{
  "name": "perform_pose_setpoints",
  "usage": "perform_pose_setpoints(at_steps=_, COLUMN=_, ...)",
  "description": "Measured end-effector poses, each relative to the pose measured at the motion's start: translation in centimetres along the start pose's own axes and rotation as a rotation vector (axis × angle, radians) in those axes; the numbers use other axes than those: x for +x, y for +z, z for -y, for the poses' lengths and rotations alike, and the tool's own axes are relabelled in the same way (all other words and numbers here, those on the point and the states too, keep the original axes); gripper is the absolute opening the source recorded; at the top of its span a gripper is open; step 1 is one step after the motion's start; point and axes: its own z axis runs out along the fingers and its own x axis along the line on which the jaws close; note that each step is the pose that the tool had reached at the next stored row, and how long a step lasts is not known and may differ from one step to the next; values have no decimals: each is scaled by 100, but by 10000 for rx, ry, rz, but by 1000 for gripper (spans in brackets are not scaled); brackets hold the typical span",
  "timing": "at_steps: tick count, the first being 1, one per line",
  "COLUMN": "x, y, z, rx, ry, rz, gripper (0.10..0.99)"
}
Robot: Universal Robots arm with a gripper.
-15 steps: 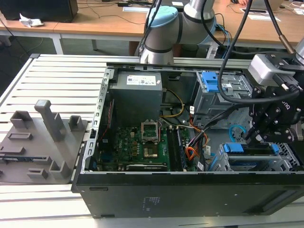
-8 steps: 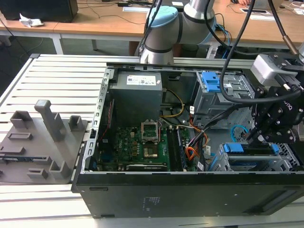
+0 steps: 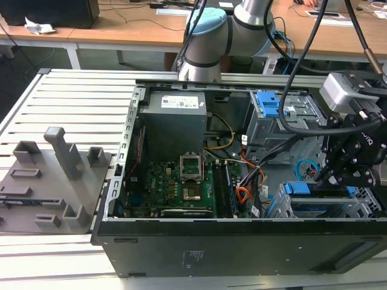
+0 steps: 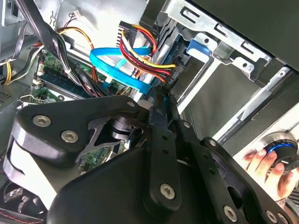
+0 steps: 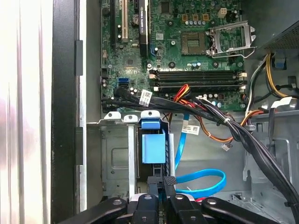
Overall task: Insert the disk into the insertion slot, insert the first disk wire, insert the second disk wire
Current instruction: 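Insert the second disk wire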
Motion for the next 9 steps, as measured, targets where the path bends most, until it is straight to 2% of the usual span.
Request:
perform_pose_setpoints(at_steps=7, x=4, y=35, z=3, rx=0, ry=2, rz=3, gripper=165)
perform_pose_setpoints(at_steps=8, x=4, y=36, z=3, rx=-1, ry=2, rz=4, gripper=176)
perform_pose_setpoints(at_steps=9, x=4, y=34, z=3, rx=0, ry=2, rz=3, gripper=239)
